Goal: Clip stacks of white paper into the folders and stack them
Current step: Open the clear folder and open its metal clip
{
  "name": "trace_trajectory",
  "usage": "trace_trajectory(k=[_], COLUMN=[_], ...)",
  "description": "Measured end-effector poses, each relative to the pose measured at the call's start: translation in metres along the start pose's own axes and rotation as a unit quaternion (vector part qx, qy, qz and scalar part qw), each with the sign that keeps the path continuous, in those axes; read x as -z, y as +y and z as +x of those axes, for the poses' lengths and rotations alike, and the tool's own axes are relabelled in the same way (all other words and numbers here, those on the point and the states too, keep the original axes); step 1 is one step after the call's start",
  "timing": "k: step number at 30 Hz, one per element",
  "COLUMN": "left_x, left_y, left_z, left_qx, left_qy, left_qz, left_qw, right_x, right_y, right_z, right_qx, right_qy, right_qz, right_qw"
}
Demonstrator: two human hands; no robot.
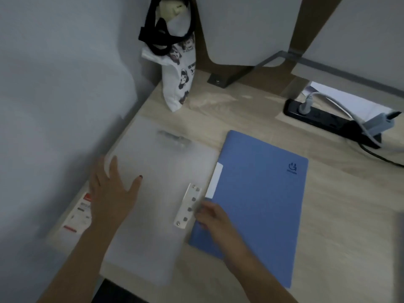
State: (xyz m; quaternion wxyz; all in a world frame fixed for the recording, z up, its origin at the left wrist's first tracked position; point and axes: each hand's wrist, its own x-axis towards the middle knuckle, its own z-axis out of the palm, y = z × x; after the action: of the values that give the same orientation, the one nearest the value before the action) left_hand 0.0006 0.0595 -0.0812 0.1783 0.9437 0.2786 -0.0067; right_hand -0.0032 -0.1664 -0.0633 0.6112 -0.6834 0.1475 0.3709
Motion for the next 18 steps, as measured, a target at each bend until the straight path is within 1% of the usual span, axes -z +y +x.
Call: trace_trajectory(k=[1,3,6,10,12,15,18], left_x=[0.005,0.01,0.01,0.016,0.021,0.034,0.051], left_y=[-0.011,-0.024,-0.032,-0.031,-0.028,-0.022,-0.014], left_z=[0.004,0.007,0.006,0.005,0.003,-0.002,-0.006], left_qx=[0.047,0.094,0.092,0.093,0.083,0.104,0.113], left_qy=[-0.024,-0.057,-0.07,-0.036,-0.016,-0.021,0.002], left_qz=[0.001,-0.023,-0.051,-0.088,-0.099,-0.128,-0.197], left_qw=[0.999,0.994,0.992,0.991,0.991,0.986,0.974], right_x=[-0.007,-0.016,-0.028,-0.035,-0.034,-0.026,-0.014], right_y=[0.0,0.002,0.005,0.006,0.005,0.0,-0.005], right_z=[0.0,0.001,0.002,-0.004,-0.008,-0.019,-0.026], right_qx=[-0.015,-0.035,-0.061,-0.066,-0.059,-0.034,0.005], right_qy=[-0.028,-0.049,-0.026,-0.007,-0.001,0.007,0.023], right_qz=[0.014,0.022,0.028,0.022,0.022,0.032,0.053], right_qw=[0.999,0.998,0.997,0.998,0.998,0.999,0.998])
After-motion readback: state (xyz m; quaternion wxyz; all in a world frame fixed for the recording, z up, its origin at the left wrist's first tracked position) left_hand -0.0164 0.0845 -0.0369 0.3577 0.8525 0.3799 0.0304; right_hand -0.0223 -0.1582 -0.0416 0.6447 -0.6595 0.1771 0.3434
